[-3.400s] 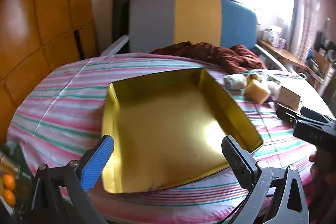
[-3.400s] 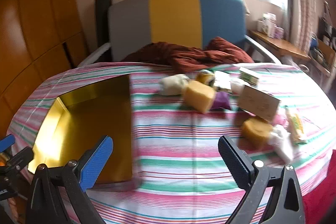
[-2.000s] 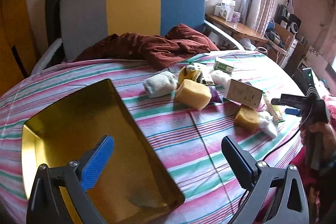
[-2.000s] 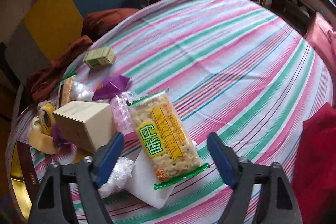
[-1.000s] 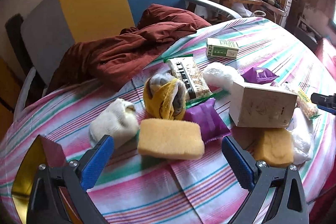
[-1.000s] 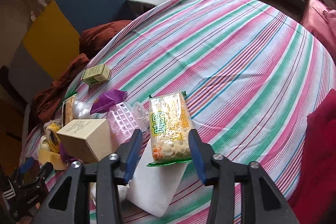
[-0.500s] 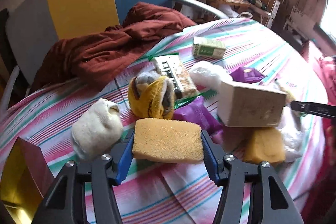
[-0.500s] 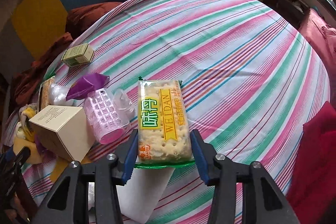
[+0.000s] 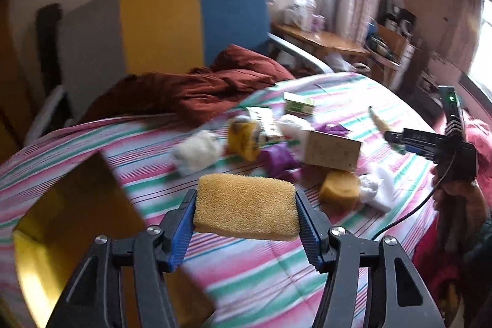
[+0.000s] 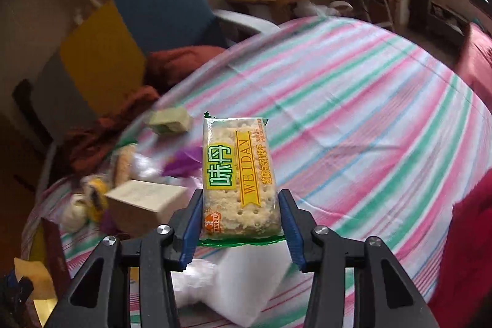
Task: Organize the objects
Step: 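Grasp the yellow sponge with the left tool while the right tool grasps the cracker packet, then drop the sponge into the gold tray with the left tool while the right tool drops the packet in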
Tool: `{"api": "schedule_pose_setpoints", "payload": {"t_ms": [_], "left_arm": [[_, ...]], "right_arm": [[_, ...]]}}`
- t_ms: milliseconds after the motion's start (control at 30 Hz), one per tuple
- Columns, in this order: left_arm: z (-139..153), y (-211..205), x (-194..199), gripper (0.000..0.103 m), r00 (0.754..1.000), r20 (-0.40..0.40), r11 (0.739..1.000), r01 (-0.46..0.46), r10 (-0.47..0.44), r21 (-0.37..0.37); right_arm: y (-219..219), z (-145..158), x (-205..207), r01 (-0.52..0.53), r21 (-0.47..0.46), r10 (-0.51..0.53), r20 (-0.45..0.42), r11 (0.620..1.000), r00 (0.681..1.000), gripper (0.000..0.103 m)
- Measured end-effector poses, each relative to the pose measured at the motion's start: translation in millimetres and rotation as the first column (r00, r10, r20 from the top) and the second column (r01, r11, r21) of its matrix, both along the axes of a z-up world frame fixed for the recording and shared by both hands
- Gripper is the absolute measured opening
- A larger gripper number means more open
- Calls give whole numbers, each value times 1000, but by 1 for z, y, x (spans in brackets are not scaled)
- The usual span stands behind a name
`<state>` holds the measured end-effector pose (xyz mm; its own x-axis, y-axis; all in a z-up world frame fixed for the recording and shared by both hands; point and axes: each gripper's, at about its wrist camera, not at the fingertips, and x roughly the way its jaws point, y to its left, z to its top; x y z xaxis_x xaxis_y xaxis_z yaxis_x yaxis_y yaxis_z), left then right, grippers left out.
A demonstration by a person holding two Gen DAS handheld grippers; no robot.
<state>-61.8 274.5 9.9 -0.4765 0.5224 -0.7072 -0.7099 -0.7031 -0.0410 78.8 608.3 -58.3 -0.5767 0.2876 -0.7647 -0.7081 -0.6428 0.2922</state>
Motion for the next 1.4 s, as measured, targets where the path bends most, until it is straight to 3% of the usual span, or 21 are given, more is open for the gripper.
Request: {"api": "schedule_pose_setpoints", "payload": {"t_ms": [233, 467, 633, 733, 900, 1067, 1167, 1233, 1300, 1400], "left_arm": [[11, -91, 3, 62, 978, -23, 978, -209, 209, 22], [-9, -169, -8, 63, 917, 10, 917, -399, 399, 13], [-27, -201, -15, 63, 879, 64, 881, -474, 473, 5], [-32, -207, -18, 63, 866, 81, 869, -495, 493, 4], [-36, -215, -21, 64, 855, 98, 859, -512, 509, 12], [-37, -224, -23, 65, 841, 102, 844, -536, 531, 20], [-39, -232, -25, 77, 829, 115, 833, -553, 548, 22], [-38, -239, -23, 92, 819, 120, 821, -569, 562, 38], [-36, -242, -22, 95, 816, 109, 816, -575, 568, 48], [-35, -248, -21, 95, 810, 104, 811, -583, 577, 50]], "right_arm": [[-23, 21, -7, -92, 64, 97, -76, 994, 992, 48], [-83, 46, -27, -256, 122, 264, -53, 959, 963, 48], [-156, 67, -50, -415, 141, 428, -75, 899, 901, 48], [-203, 72, -67, -513, 141, 527, -84, 847, 846, 48], [-267, 62, -92, -624, 98, 632, -99, 775, 769, 48], [-314, 48, -115, -693, 45, 693, -106, 720, 713, 48], [-338, 39, -129, -726, 16, 723, -104, 688, 683, 49], [-356, 33, -137, -754, 9, 750, -101, 657, 653, 52], [-369, 30, -139, -765, 6, 762, -96, 644, 641, 58], [-379, 24, -141, -777, -10, 774, -88, 629, 628, 59]]}}
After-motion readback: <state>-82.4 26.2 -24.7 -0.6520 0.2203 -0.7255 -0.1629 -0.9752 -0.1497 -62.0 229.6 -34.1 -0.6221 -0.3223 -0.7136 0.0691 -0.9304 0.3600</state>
